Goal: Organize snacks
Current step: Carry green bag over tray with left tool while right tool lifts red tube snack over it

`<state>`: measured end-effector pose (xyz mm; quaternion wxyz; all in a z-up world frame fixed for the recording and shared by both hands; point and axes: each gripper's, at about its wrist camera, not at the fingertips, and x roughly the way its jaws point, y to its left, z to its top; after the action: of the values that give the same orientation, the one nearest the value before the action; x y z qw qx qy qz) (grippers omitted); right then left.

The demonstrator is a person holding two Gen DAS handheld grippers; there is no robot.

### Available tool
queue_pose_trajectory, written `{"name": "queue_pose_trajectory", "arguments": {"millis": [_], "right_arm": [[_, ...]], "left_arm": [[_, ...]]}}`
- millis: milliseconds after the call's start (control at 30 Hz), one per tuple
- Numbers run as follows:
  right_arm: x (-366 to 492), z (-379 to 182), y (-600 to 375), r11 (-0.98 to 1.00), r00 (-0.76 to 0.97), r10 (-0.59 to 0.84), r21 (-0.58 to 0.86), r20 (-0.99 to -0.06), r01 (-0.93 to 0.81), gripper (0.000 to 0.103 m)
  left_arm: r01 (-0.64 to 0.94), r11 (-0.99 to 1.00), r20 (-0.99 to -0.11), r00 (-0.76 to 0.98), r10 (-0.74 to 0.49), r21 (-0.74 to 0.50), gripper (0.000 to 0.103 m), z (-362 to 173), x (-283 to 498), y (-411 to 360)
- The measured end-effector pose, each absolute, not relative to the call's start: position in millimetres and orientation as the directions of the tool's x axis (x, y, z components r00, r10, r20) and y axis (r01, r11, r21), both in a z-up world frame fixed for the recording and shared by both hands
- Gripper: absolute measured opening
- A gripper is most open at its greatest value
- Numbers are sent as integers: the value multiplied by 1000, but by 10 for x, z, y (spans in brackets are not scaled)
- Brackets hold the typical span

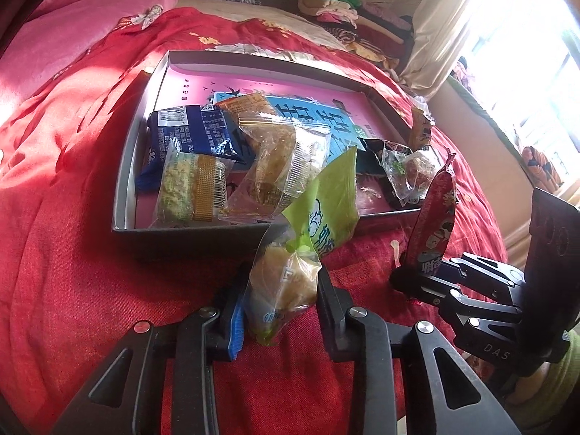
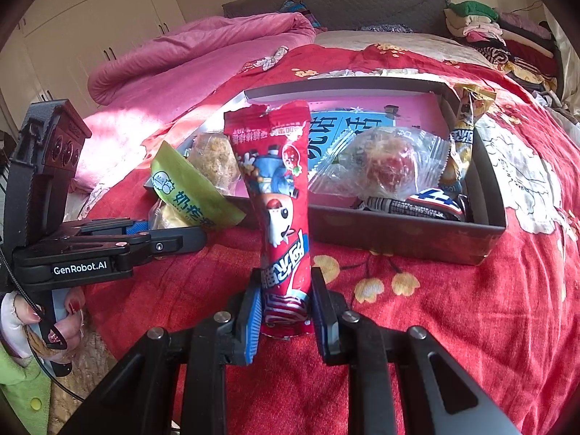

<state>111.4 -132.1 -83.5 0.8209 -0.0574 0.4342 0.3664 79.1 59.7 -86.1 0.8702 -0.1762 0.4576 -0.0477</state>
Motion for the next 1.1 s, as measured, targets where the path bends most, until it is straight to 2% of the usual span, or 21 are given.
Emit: {"name": "queue_pose_trajectory", "arguments": {"millis": [1100], "right_arm": [[1023,-604,-1429,707,389,605,243,-695,-664,25]], "left_arm": [[9,945,-750,606,-265,-326,34,-521,545,283]]}}
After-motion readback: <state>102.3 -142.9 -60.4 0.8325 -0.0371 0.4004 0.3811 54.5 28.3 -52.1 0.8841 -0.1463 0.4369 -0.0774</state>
